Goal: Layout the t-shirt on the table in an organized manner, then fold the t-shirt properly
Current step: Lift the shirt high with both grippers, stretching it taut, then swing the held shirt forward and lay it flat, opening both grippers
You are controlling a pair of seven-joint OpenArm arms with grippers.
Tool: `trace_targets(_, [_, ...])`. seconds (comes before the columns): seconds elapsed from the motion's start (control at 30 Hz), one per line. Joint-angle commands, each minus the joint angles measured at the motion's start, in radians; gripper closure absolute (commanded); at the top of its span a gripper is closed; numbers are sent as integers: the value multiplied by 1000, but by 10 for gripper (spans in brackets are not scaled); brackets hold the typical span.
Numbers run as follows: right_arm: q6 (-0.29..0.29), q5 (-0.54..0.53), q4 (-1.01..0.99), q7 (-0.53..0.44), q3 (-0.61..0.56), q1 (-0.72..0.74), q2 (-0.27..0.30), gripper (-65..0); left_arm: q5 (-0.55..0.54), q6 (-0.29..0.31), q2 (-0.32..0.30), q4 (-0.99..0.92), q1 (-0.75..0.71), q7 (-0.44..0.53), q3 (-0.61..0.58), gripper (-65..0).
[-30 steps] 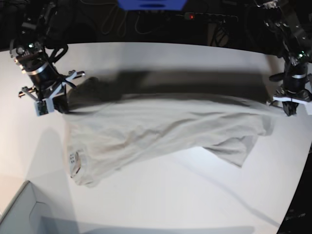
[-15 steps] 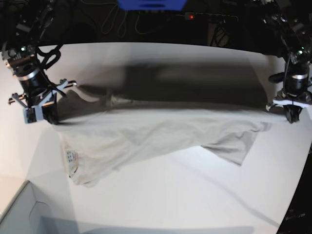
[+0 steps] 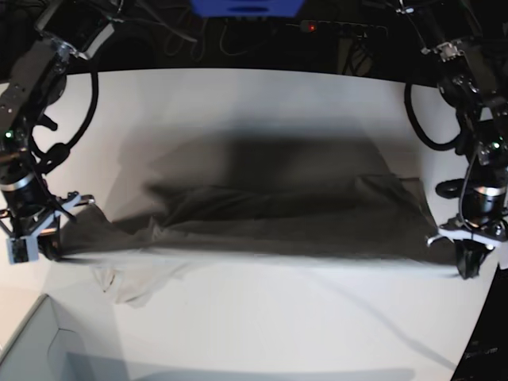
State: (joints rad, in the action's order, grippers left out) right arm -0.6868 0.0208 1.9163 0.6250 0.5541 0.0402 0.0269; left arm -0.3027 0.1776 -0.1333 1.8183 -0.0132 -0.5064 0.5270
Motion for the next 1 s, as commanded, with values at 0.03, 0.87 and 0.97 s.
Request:
trace_targets(0.03, [-11, -18, 62, -44, 16, 36, 9, 0, -3, -5, -16, 74, 28, 44, 28, 0])
trace_targets(0.87, [-11, -18, 122, -44, 13, 649, -26, 0, -2, -5, -240, 186, 511, 38, -41, 0])
trace_targets(0.97, [-11, -18, 122, -44, 13, 692, -26, 0, -2, -5, -246, 186, 514, 38, -38, 0])
